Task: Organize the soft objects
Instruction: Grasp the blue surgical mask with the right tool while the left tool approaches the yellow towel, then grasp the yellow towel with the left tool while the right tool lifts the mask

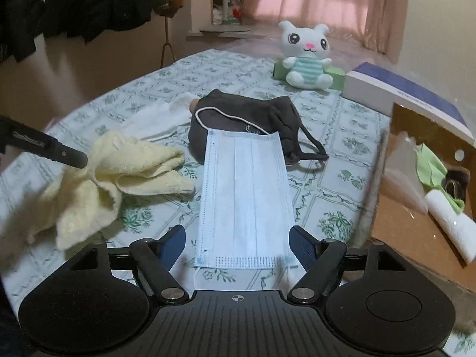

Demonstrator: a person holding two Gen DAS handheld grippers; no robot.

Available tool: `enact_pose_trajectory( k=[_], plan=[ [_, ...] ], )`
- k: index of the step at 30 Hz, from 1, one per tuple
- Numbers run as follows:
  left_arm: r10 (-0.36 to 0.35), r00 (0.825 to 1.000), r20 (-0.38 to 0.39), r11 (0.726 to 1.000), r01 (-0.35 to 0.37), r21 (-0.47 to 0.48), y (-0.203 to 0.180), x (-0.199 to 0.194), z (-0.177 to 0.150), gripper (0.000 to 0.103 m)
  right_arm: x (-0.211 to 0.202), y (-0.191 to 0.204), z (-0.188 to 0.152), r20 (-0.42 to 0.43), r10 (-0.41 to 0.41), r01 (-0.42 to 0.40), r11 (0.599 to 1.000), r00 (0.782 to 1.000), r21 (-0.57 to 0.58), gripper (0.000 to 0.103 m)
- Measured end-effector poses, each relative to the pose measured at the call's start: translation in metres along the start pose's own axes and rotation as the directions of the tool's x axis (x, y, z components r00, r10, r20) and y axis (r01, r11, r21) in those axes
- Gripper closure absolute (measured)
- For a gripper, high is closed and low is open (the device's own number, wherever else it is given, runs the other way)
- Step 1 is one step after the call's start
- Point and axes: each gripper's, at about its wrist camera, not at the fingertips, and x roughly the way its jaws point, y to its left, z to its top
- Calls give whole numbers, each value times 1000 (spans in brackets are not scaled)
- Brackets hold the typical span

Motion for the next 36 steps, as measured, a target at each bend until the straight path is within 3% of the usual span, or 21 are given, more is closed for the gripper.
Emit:
enact_pose_trajectory(
  k=[7, 11, 13, 16, 18, 20, 21, 23, 25, 31, 36],
  plan=[
    [22, 1000, 1, 999, -22, -47, 10, 3, -5, 43, 38, -14, 12, -21, -49, 51, 989, 999, 136, 11],
    [33, 999, 1, 998, -33, -53, 15, 5, -6, 42, 55, -6, 13, -18, -129, 130, 987, 992, 96, 8],
    [20, 1000, -3, 998, -20, -60, 15, 5, -7, 42, 63, -5, 11, -53, -95, 100, 988, 994, 114, 8],
    [17, 1000, -6, 999, -17, -51, 14, 7, -8, 42, 62, -9, 6, -41, -78, 83, 985, 996, 153, 10],
    [10, 1000, -11, 999, -11, -48, 13, 7, -9, 42, 60, -10, 4, -27, -62, 65, 987, 998, 147, 23],
    [6, 1000, -12, 999, -6, -47, 11, 7, -10, 42, 54, -10, 3, -6, -32, 33, 992, 999, 124, 51],
    [1, 1000, -10, 999, -1, -45, 10, 7, -11, 42, 52, -8, 3, -1, -22, 22, 993, 1000, 116, 58],
    [-11, 1000, -7, 999, 11, -45, 8, 5, -11, 42, 49, -7, 2, 2, -1, 1, 993, 1000, 115, 83],
    [-30, 1000, -1, 998, 30, -49, 6, 1, -10, 41, 46, -8, 1, -2, 10, -9, 992, 1000, 127, 91],
    [-113, 994, 3, 989, 113, -99, 1, -1, -2, 33, 37, -15, -8, -14, 41, -38, 980, 999, 195, 96],
    [-118, 993, -16, 986, 116, -124, -10, 14, 9, 24, 34, -14, -11, -18, 44, -39, 981, 999, 191, 96]
  ],
)
